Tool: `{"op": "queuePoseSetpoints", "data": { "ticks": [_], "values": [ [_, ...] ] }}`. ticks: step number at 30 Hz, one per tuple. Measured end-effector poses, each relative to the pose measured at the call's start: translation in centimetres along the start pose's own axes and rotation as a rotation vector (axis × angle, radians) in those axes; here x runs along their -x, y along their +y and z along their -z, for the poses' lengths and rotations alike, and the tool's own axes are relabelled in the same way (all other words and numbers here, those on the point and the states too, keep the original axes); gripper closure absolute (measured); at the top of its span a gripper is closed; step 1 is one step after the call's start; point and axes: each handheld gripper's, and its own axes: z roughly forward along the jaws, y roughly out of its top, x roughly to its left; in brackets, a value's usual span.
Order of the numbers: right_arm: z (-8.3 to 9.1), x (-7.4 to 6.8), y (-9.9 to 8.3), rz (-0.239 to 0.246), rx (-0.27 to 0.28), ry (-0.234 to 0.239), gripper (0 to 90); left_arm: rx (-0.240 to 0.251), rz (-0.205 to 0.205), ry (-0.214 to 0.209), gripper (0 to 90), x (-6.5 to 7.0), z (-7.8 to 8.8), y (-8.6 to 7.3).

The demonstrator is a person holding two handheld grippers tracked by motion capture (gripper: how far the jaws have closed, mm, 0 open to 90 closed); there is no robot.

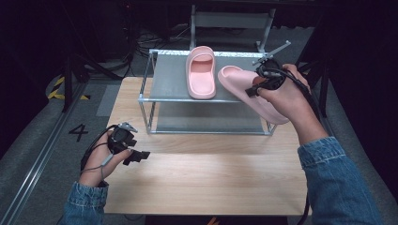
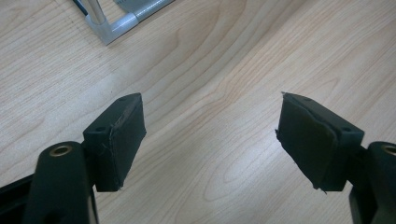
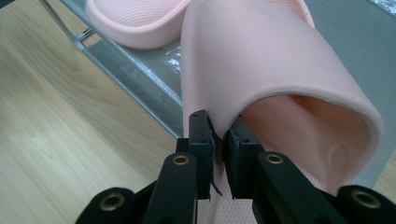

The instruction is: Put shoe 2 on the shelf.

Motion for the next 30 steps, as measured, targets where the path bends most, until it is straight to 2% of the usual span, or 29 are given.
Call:
{"op": "queuePoseSetpoints", "data": {
  "ticks": [4, 7, 11, 15, 20, 23, 25, 30],
  "values": [
    [-0.7, 0.2, 0.2, -0.008, 0.0, -0.01, 82.1, -0.002, 0.005, -0.003, 24.0, 0.0, 0.0, 0.0],
    [-0.8, 0.2, 0.2, -0.015, 0.031, -0.001, 79.0, -0.007, 0.0, -0.005, 24.0, 0.1, -0.2, 0.0],
    [-0.5, 0.2, -0.1, -0.006, 0.048, -0.004, 73.0, -0.013, -0.003, -0.009, 24.0, 0.1, -0.2, 0.0],
    [0.6, 0.2, -0.8, -0.015, 0.088, -0.004, 68.5, -0.01, 0.003, -0.012, 24.0, 0.0, -0.3, 0.1],
    [2.4, 0.6, -2.2, -0.028, 0.127, -0.004, 64.5, -0.012, -0.004, -0.016, 24.0, 0.0, -0.4, 0.4],
    [3.8, 1.0, -3.8, -0.053, 0.145, -0.014, 63.7, -0.013, -0.005, -0.018, 23.9, 0.1, -0.6, 0.6],
    [4.2, 1.1, -4.2, -0.061, 0.148, -0.017, 63.6, -0.014, -0.003, -0.022, 23.9, 0.1, -0.6, 0.7],
    [5.7, 2.3, -7.3, -0.099, 0.143, -0.047, 63.4, -0.024, -0.017, -0.024, 23.8, 0.1, -0.9, 1.0]
  ]
}}
